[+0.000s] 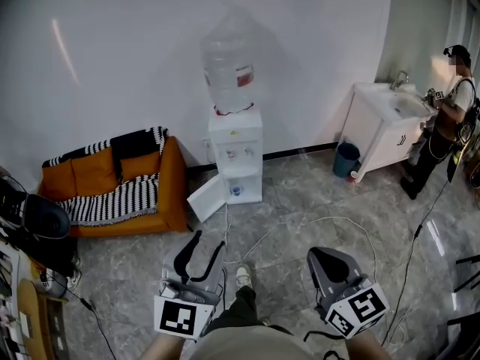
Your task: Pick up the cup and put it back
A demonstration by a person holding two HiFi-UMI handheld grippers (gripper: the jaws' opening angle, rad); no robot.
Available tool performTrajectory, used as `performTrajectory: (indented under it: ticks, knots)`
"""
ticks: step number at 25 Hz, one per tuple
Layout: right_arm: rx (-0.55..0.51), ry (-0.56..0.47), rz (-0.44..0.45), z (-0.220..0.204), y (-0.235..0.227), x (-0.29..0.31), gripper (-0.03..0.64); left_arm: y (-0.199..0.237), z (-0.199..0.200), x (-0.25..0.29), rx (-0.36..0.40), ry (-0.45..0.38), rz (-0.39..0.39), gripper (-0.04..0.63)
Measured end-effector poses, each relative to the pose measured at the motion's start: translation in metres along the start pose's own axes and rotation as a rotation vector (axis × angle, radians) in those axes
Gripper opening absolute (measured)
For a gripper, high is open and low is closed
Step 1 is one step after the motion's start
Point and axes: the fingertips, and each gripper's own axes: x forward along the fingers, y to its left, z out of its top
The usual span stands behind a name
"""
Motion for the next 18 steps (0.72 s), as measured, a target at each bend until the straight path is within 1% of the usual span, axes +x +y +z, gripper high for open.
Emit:
performTrajectory:
  ticks: [5, 10, 14, 18]
  knots:
    - [-0.012, 0.012, 0.004, 0.001, -0.022, 0.041, 0.003, 0.023, -0.018, 0.038, -0.027, 0.008, 0.007, 0.178]
    - [-0.016, 0.035, 0.003, 0.005, -0.052, 0.093, 0.003, 0.049, -0.029, 0.088, -0.021, 0.016, -0.004, 0.192]
    - [-0.014, 0.048, 0.014, 0.016, -0.073, 0.144, 0.003, 0.08, -0.035, 0.13, -0.033, 0.032, -0.001, 0.192]
    - [-0.01, 0.07, 0.024, 0.024, -0.095, 0.199, 0.003, 0.116, -0.041, 0.172, -0.025, 0.048, -0.005, 0.192]
